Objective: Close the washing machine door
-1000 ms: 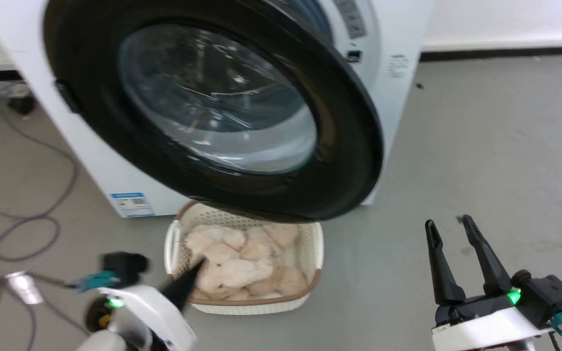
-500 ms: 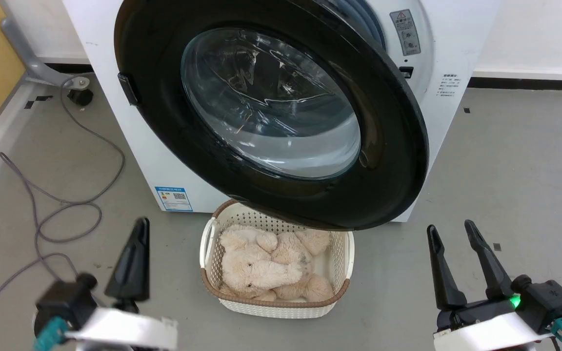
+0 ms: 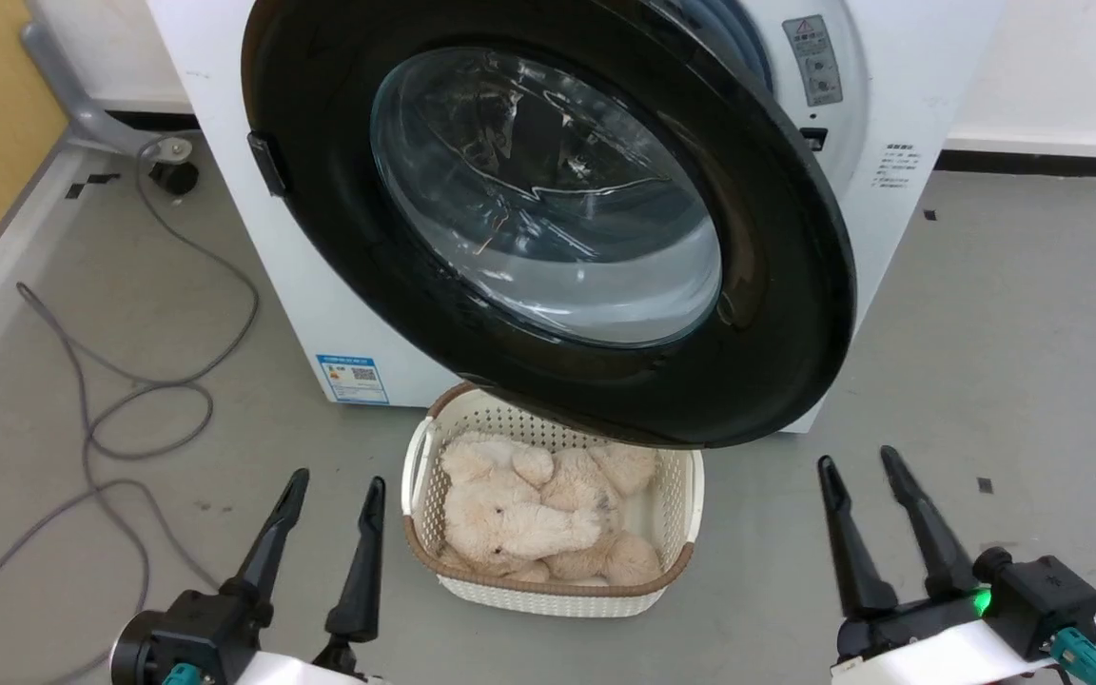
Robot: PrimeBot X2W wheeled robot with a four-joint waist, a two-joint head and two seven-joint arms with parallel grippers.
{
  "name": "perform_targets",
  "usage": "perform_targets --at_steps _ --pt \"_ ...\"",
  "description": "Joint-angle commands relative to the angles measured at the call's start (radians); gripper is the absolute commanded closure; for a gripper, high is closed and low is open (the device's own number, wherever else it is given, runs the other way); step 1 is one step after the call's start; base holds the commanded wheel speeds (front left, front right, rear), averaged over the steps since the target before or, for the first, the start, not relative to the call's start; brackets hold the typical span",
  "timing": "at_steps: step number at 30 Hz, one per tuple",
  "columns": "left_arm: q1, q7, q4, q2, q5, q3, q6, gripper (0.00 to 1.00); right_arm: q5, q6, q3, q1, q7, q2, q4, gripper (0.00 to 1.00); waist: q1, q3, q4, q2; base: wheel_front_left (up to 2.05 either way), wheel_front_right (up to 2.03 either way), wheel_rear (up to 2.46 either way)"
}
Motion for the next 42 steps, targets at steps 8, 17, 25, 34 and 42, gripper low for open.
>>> perform_targets --at_steps 8,17,25,34,42 --pt "-0.039 -0.005 -0.003 -0.037 0.04 0.009 -0.026 0.0 -0.03 0.001 0.053 -0.036 -0.005 -0.071 -0.001 1.0 0.0 0.049 0.045 -0.0001 0.0 0.0 0.0" --pt "-0.097 -0.005 -0.01 -0.063 0.05 0.002 -0.039 0.0 0.011 0.001 0.16 -0.227 0.012 -0.245 0.066 1.0 0.0 0.153 0.1 -0.0001 0.0 0.0 0.0" --pt "-0.144 -0.005 -0.005 -0.072 0.047 -0.011 -0.042 0.0 0.1 0.001 0.185 -0.413 0.064 -0.376 0.125 1.0 0.0 0.219 0.134 -0.0001 0.0 0.0 0.0" --pt "-0.177 -0.005 -0.022 -0.078 0.039 -0.024 -0.043 0.0 0.183 0.001 0.174 -0.571 0.107 -0.443 0.224 1.0 0.0 0.28 0.15 -0.0001 0.0 0.0 0.0" --pt "-0.21 -0.005 -0.037 -0.08 0.037 -0.029 -0.043 0.0 0.237 0.001 0.155 -0.731 0.137 -0.463 0.334 1.0 0.0 0.341 0.158 -0.0001 0.0 0.0 0.0"
